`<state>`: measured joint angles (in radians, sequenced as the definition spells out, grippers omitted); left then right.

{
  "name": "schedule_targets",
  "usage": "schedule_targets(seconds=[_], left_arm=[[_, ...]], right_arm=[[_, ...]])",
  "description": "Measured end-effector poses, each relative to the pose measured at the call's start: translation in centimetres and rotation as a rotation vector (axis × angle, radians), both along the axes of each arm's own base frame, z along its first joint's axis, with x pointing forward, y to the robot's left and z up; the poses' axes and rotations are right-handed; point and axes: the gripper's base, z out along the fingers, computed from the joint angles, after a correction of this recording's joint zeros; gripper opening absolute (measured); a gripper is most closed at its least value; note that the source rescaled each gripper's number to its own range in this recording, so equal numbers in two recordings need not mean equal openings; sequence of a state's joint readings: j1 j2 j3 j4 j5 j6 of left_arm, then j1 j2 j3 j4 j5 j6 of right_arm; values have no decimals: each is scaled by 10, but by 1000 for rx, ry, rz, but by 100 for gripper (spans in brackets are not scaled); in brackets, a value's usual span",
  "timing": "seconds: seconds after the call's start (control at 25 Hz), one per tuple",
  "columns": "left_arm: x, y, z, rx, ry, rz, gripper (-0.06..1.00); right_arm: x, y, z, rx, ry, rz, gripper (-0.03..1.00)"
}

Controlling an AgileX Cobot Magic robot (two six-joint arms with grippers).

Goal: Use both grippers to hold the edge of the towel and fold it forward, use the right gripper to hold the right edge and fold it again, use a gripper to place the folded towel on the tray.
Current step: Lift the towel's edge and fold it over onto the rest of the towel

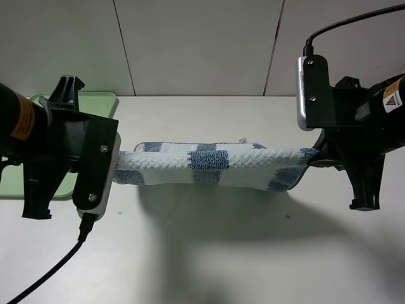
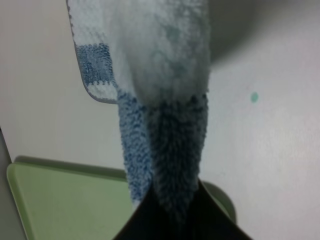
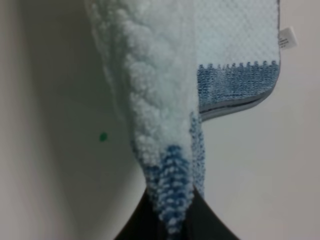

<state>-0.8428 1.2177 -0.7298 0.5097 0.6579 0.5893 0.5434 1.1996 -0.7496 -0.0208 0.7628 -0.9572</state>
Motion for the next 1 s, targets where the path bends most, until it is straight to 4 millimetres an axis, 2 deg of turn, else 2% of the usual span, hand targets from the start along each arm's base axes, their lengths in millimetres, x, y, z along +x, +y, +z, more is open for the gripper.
schedule_targets(seconds=[0.2, 0.52, 0.8, 1.0], left_arm=[[6, -4, -8, 19, 16, 32, 0], [21, -15, -4, 48, -30, 42, 0], [36, -17, -24, 106, 13, 66, 0], [51, -12, -33, 80, 16, 96, 0]], right_arm=[[5, 3, -10, -8, 36, -29, 0], [16, 9, -24, -23, 51, -31, 0], [26, 15, -40, -44, 87, -32, 0], [33, 19, -49, -37, 78, -30, 0]])
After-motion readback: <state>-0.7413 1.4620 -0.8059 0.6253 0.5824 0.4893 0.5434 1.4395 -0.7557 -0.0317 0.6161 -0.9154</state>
